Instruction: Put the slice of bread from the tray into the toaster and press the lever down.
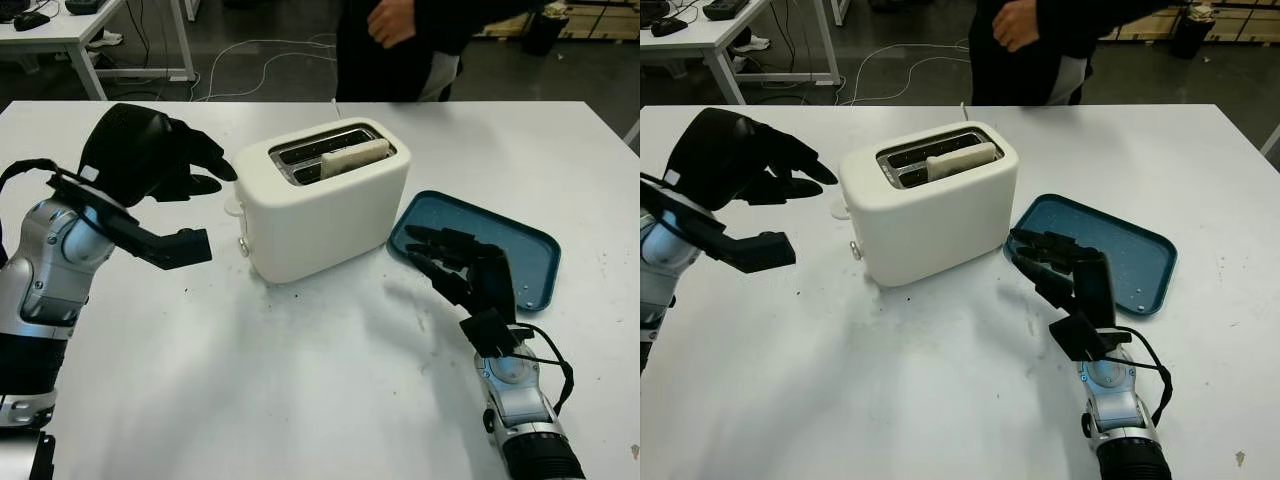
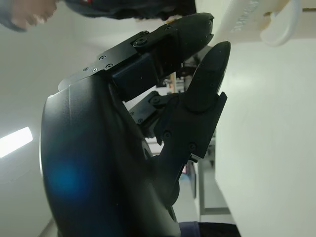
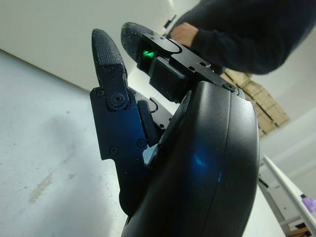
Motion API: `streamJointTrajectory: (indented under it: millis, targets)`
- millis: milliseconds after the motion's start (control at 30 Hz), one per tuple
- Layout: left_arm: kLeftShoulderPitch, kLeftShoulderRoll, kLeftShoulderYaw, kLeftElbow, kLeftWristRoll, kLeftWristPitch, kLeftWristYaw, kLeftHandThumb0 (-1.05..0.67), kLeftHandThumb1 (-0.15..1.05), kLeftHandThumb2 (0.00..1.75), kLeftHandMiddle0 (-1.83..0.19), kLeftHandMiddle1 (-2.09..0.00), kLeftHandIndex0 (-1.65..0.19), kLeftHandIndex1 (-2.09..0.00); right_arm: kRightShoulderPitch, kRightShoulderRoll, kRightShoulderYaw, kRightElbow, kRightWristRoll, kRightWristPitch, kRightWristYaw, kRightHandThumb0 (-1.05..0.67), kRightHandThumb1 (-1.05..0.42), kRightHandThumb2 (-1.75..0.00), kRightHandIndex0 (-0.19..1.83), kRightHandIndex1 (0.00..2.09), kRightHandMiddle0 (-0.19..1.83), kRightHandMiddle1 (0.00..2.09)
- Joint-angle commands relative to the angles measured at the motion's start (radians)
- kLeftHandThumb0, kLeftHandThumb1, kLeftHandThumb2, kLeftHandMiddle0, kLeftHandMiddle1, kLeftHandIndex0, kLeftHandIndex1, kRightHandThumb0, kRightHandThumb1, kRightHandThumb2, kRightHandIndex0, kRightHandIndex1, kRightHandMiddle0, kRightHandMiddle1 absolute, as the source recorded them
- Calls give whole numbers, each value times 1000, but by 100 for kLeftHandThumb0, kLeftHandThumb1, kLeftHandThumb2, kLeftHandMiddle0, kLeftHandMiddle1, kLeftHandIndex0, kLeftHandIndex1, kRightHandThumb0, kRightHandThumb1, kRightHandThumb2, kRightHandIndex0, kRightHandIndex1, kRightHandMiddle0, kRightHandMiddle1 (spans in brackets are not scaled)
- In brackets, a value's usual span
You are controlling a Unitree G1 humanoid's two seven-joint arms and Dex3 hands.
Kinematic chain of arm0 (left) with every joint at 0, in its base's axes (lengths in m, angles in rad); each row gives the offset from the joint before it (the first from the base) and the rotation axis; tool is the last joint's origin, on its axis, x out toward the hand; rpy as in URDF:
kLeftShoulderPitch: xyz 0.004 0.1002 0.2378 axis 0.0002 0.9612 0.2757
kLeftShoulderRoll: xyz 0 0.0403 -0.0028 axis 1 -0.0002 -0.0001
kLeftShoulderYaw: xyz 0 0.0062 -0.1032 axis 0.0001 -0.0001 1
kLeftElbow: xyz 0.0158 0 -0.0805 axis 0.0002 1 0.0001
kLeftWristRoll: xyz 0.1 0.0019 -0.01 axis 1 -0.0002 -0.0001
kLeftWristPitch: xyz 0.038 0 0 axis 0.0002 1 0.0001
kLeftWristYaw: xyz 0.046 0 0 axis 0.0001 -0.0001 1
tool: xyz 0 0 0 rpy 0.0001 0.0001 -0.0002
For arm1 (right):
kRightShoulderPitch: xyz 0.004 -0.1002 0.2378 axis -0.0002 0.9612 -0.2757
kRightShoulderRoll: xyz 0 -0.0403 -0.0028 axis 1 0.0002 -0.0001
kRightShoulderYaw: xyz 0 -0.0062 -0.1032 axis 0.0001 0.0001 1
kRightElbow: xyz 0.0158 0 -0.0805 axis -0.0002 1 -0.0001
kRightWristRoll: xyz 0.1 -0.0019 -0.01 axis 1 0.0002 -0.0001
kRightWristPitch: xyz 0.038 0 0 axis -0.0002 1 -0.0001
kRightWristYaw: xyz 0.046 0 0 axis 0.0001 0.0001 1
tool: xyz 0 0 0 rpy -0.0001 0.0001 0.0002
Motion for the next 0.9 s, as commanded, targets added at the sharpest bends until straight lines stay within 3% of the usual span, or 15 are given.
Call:
streamJointTrajectory:
  millis: [0,167,500,867]
  targets:
    - [-31,26,-22,27,23,-11,-15,-35,75,1,-115,-103,-138,-8,-10,-8,-5,-4,-1,-1,4,-51,-90,0,107,19,105,0]
    - [-48,48,-46,60,47,-6,-37,-39,79,2,-112,-107,-138,-7,-12,-8,-8,-9,-2,2,8,-52,-90,0,106,19,105,0]
    - [-58,54,-64,101,44,-15,-53,-39,81,0,-112,-96,-136,-3,-15,-8,-9,-6,-10,-3,5,-50,-89,0,107,18,105,0]
    - [-45,49,-56,92,21,-27,-53,-38,83,1,-110,-97,-134,-1,-13,-6,-7,0,-9,-1,9,-47,-88,0,107,17,105,0]
